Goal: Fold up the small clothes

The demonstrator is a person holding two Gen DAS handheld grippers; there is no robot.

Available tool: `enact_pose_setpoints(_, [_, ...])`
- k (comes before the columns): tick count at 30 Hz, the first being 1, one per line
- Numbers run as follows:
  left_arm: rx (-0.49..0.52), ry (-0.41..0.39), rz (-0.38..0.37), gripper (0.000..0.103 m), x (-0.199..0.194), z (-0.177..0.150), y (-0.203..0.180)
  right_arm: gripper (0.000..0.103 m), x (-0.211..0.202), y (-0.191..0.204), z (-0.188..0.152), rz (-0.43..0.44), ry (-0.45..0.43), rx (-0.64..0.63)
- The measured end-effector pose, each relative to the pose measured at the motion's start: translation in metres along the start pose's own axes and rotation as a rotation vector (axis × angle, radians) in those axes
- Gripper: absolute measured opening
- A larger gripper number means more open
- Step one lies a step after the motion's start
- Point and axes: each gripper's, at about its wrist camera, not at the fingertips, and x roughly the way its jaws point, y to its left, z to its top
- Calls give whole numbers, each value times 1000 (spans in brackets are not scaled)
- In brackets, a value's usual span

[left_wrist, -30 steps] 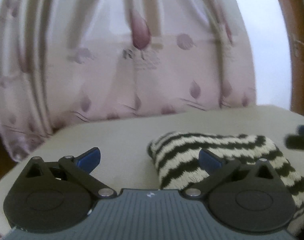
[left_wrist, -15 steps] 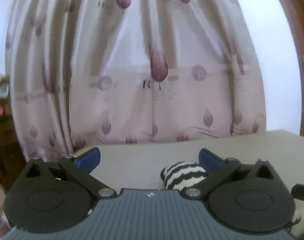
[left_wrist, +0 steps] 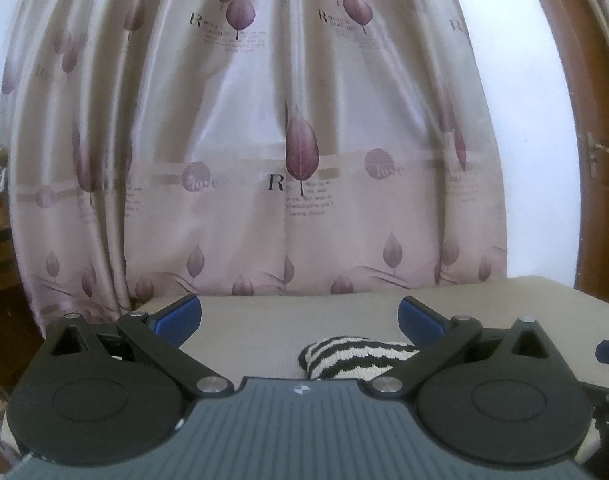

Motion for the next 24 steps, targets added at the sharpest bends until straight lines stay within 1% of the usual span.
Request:
enact_pose_setpoints(10, [-27,34,-24,103,-1,-7,4,83,-4,9,1,-10,-16,-31])
enact_pose_setpoints(18, [-16,21,5,103,0,-16,-3,83,-2,6,-2,-65,-2,-14])
enact_pose_setpoints(22, [-19,22,0,103,1,-19,-4,83,-2,4,-2,-89,-1,-11])
enact_pose_setpoints(24, [-12,23,9,103,1,-20,-4,83,-3,4,-2,-96,1,-19])
